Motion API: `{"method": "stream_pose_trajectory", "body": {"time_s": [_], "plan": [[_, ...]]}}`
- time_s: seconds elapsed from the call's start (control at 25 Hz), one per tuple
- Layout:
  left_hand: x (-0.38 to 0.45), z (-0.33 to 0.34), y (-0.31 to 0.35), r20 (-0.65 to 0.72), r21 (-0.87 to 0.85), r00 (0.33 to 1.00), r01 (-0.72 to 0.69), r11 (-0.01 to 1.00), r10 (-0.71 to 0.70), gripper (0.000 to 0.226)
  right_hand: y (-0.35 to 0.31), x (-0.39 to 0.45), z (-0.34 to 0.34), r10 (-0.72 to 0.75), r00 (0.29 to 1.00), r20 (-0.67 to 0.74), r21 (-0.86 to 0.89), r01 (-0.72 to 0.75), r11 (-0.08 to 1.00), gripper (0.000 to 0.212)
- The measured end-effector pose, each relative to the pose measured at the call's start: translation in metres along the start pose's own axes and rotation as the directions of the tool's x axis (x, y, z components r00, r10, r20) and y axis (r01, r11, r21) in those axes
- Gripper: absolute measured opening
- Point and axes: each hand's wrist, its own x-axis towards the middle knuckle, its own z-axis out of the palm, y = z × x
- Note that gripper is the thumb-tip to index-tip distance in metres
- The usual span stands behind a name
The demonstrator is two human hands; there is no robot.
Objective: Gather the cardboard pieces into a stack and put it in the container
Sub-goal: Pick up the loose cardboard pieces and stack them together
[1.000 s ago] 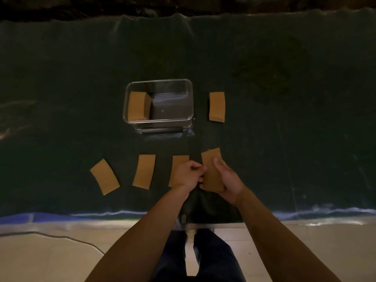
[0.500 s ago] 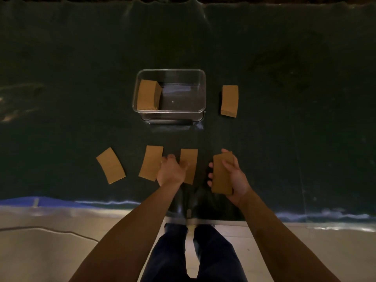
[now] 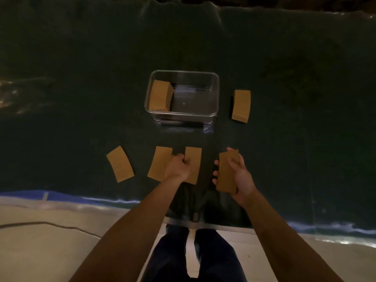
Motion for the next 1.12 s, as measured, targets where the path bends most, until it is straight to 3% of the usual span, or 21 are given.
{"method": "stream_pose_trajectory", "body": {"time_s": [0.16, 0.28, 0.44, 0.64, 0.72, 0.8, 0.88, 0.96, 1.12], "plan": [[0.016, -0.056, -0.036, -0.145, 0.034, 0.987, 0.078, 0.996, -0.072, 0.025, 0.005, 0.006, 0.020, 0.015, 1.000, 0.023, -0.028, -0.014, 1.000, 0.032], [0.024, -0.062, -0.058, -0.215, 0.101, 0.970, 0.139, 0.985, -0.115, 0.039, 0.009, 0.006, 0.034, 0.016, 1.000, 0.024, -0.015, -0.016, 1.000, 0.031], [0.026, -0.049, -0.053, -0.285, 0.247, 0.956, 0.144, 0.958, -0.070, 0.028, 0.007, 0.005, 0.040, 0.010, 1.000, 0.015, -0.026, -0.010, 1.000, 0.032], [0.031, -0.057, -0.050, -0.273, 0.100, 0.953, 0.164, 0.981, -0.132, 0.018, 0.007, 0.003, 0.040, 0.002, 1.000, -0.005, -0.036, -0.002, 0.999, 0.032], [0.029, -0.068, -0.045, -0.186, 0.013, 0.971, 0.157, 0.987, -0.152, 0.009, 0.006, 0.001, 0.040, -0.006, 1.000, -0.009, -0.052, 0.006, 0.999, 0.031], [0.022, -0.080, -0.029, -0.014, -0.145, 0.980, 0.195, 0.970, -0.199, 0.012, 0.005, -0.001, 0.040, -0.029, 1.000, -0.008, -0.095, 0.028, 0.995, 0.031], [0.006, -0.083, -0.009, 0.267, -0.440, 0.945, 0.293, 0.849, -0.188, 0.018, 0.003, -0.006, 0.042, -0.043, 0.999, 0.006, -0.157, 0.043, 0.987, 0.035], [-0.007, -0.073, 0.006, 0.446, -0.545, 0.889, 0.361, 0.757, -0.102, 0.021, 0.001, -0.013, 0.046, -0.023, 0.999, 0.042, -0.214, 0.032, 0.976, 0.040], [-0.027, -0.047, 0.022, 0.516, -0.579, 0.853, 0.412, 0.703, -0.075, 0.026, -0.002, -0.019, 0.051, 0.014, 0.996, 0.093, -0.234, 0.009, 0.972, 0.038]]}}
